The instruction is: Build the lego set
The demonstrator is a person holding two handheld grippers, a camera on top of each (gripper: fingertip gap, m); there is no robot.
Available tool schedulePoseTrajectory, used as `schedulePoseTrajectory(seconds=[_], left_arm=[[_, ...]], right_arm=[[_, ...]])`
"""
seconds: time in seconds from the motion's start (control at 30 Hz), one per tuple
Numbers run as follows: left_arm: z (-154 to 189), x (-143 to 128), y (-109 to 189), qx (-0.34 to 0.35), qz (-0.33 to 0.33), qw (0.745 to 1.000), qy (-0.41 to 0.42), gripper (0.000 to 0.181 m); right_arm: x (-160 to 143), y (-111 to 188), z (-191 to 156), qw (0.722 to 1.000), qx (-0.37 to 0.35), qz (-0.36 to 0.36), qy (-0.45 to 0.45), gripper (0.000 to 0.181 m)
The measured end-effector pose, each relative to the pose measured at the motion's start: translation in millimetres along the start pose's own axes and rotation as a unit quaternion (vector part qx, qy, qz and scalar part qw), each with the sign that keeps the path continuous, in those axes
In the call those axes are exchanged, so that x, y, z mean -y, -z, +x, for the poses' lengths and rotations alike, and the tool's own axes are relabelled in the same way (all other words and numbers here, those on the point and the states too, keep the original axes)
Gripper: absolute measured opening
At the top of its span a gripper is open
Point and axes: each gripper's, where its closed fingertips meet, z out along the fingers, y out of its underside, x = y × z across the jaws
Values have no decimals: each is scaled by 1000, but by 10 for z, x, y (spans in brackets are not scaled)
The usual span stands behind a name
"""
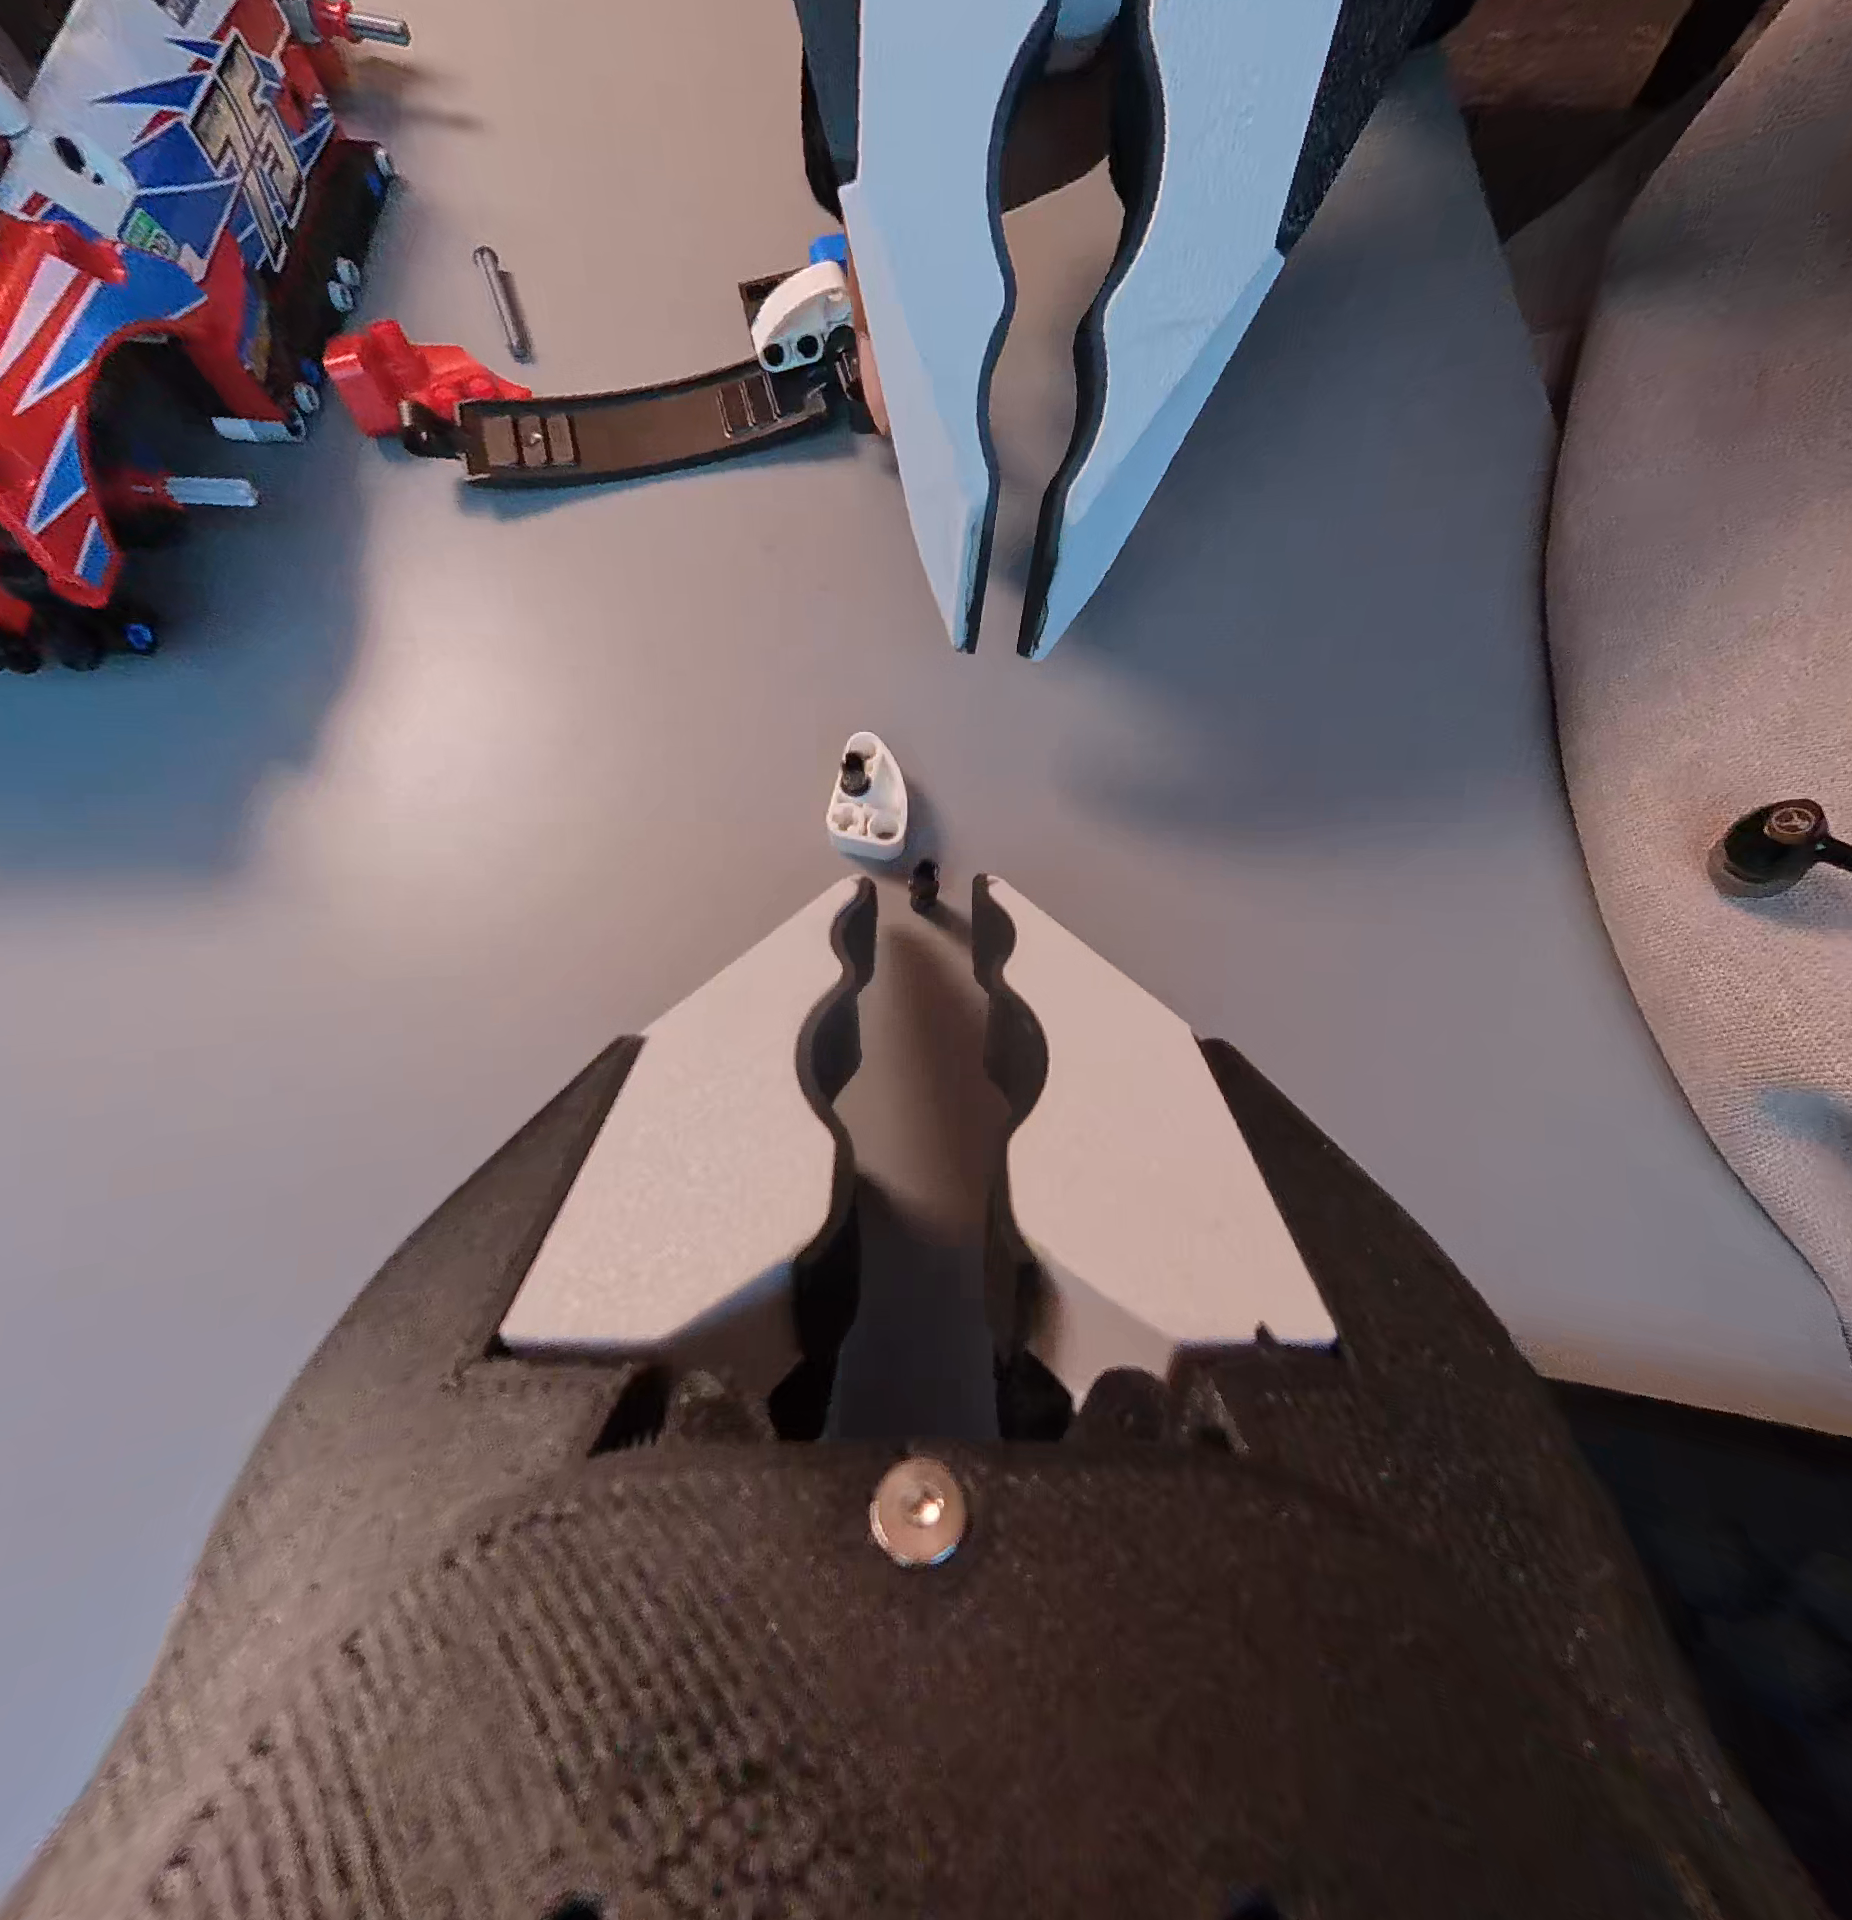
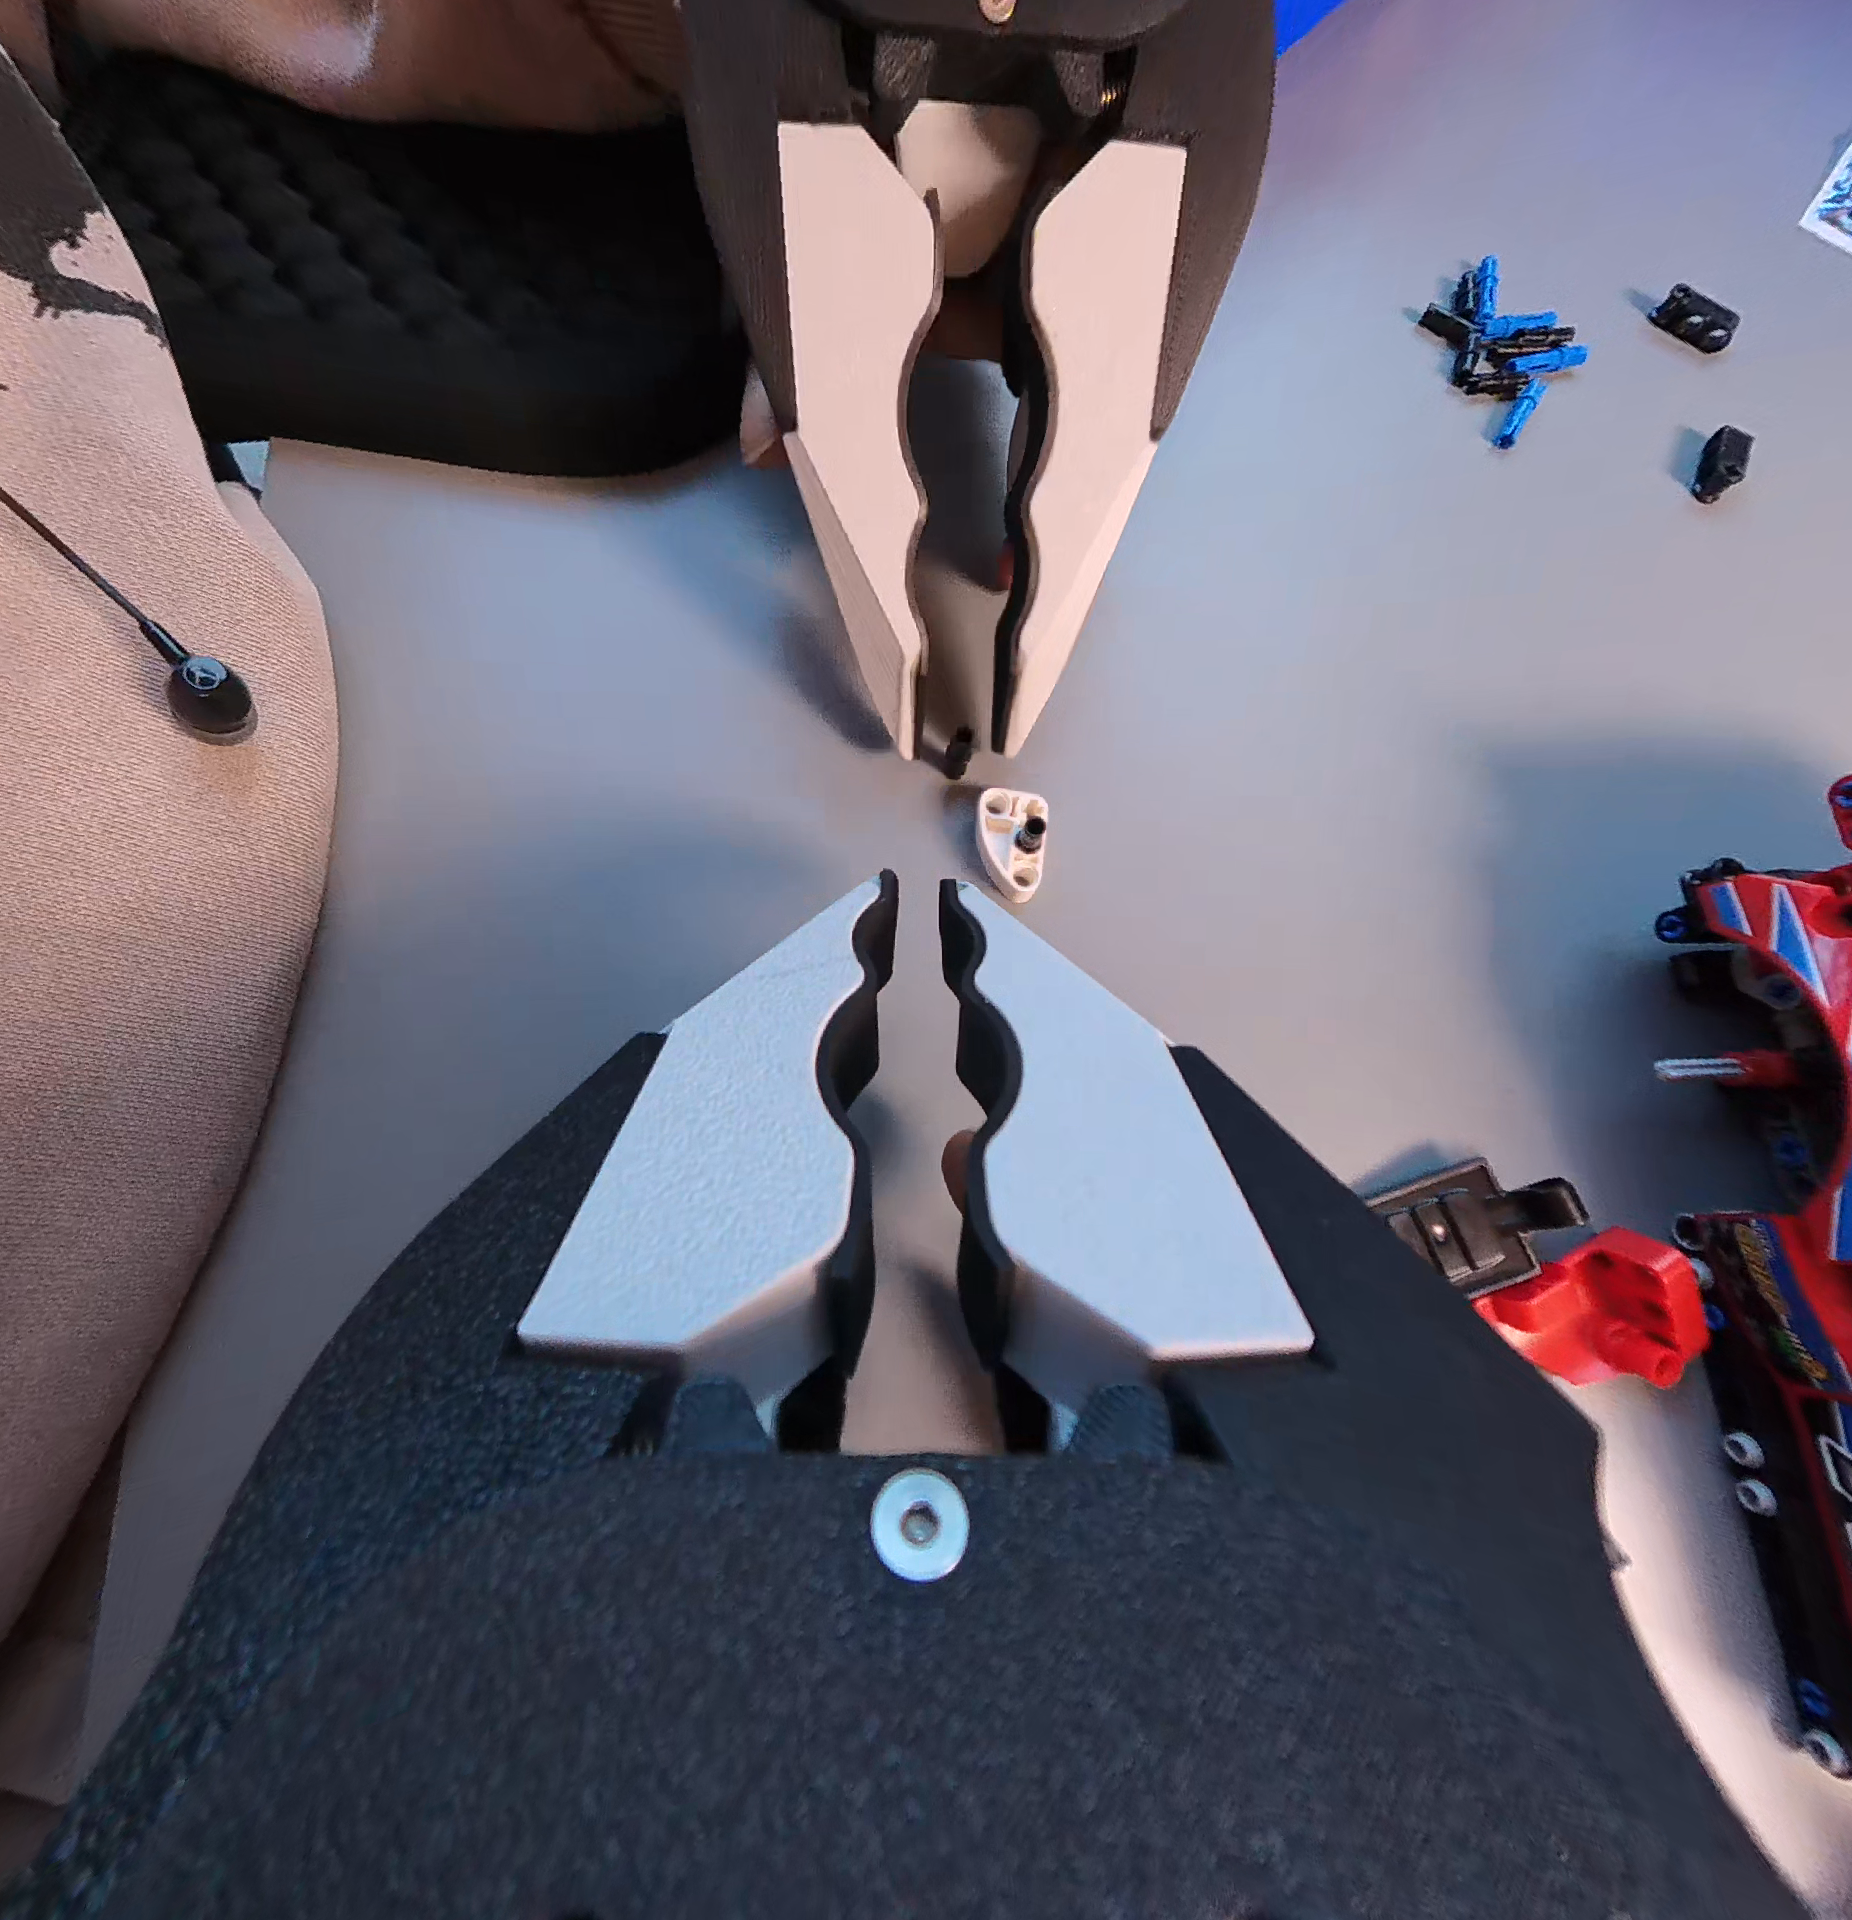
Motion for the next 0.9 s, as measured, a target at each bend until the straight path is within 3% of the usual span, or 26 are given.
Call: schedulePoseTrajectory(seconds=[0.07, 0.27, 0.4, 0.6, 0.77, 0.9], left_arm=[[-5, 4, -24, 11, -2, 1000, -12, 3], [2, 175, 48, 15, 38, 999, -17, 3], [19, 297, 74, 35, 59, 997, -34, 3], [27, 356, 102, 55, 68, 995, -51, 3], [21, 394, 139, 60, 79, 994, -54, 3], [5, 386, 135, 67, 74, 993, -57, 3]], right_arm=[[3, 2, -6, 1000, -4, 3, -2, 5], [206, 53, 60, 998, -31, 54, -18, 5], [343, 31, 121, 991, -31, 85, -95, 6], [330, -33, 190, 976, -21, 98, -193, 12], [170, -4, 211, 979, -33, 65, -192, 12], [239, 55, 168, 974, -18, 91, -204, 13]])
